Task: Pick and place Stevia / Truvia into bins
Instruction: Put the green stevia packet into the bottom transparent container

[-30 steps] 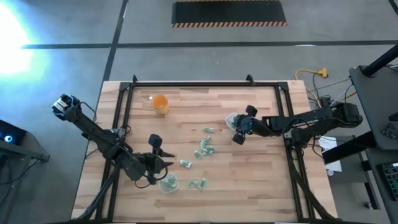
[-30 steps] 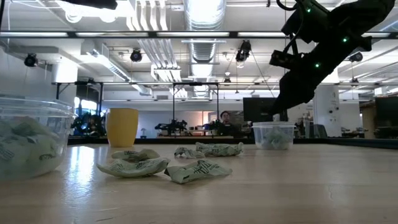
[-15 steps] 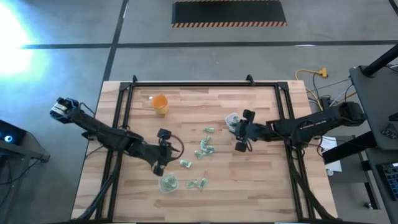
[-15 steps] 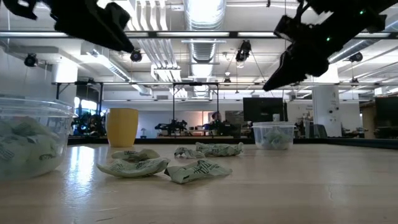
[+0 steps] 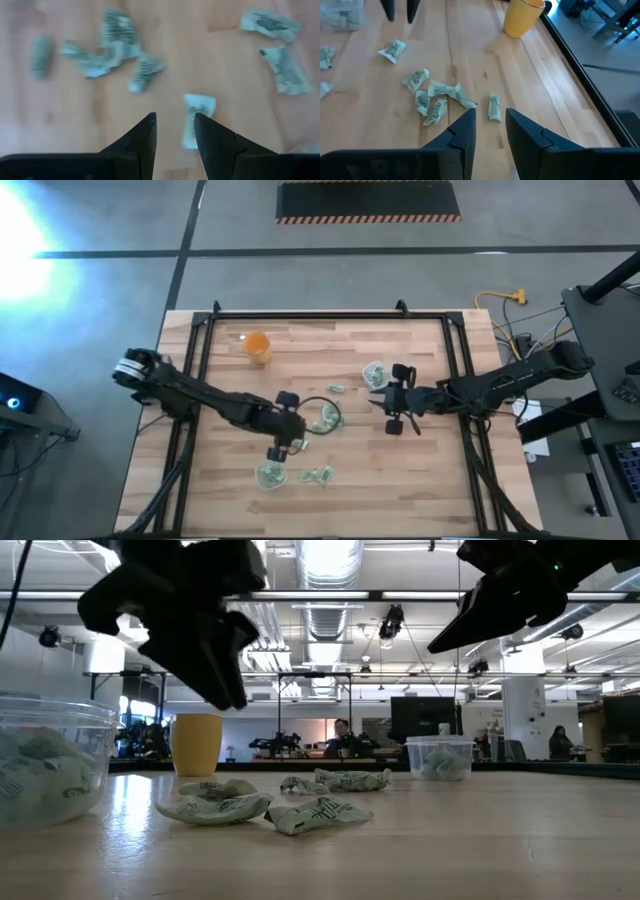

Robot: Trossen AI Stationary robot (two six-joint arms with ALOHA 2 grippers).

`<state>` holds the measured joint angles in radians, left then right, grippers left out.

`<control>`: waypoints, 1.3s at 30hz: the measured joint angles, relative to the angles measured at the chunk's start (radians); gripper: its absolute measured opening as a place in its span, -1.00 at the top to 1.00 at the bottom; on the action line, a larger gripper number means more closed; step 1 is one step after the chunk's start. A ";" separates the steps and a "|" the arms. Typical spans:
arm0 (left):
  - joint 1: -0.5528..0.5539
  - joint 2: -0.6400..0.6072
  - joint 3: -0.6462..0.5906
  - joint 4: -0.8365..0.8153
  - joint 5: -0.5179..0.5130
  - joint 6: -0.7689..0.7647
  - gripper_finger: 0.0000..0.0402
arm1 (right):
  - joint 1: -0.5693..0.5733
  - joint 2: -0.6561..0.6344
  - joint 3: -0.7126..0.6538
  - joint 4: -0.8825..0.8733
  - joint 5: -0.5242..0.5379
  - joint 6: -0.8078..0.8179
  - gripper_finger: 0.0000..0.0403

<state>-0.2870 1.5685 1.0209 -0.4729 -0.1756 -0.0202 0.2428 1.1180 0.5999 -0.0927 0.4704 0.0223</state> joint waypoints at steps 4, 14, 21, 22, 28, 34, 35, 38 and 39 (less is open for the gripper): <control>0.017 0.098 0.067 -0.029 0.083 0.001 0.42 | 0.002 -0.005 -0.001 -0.004 -0.001 0.001 0.50; 0.052 0.232 0.128 -0.071 0.175 -0.001 0.42 | 0.004 -0.005 -0.001 -0.007 -0.008 0.010 0.53; 0.054 0.236 0.128 -0.068 0.211 -0.021 0.42 | 0.004 -0.005 -0.001 -0.008 -0.009 0.019 0.54; 0.054 0.236 0.128 -0.067 0.216 -0.028 0.42 | 0.004 -0.005 -0.001 -0.008 -0.009 0.022 0.53; 0.054 0.254 0.119 -0.068 0.226 -0.052 0.42 | 0.004 -0.005 -0.005 -0.008 -0.009 0.028 0.50; 0.058 0.270 0.117 -0.066 0.229 -0.052 0.42 | 0.004 -0.005 -0.005 -0.008 -0.011 0.030 0.50; 0.058 0.270 0.117 -0.067 0.230 -0.052 0.42 | 0.004 -0.005 -0.005 -0.008 -0.011 0.030 0.51; 0.058 0.270 0.117 -0.067 0.230 -0.051 0.47 | 0.004 -0.004 -0.005 -0.008 -0.011 0.030 0.53; 0.058 0.270 0.117 -0.067 0.230 -0.051 0.51 | 0.004 -0.004 -0.005 -0.008 -0.011 0.030 0.54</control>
<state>-0.2287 1.8387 1.1374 -0.5404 0.0547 -0.0715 0.2470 1.1137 0.5949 -0.1009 0.4599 0.0521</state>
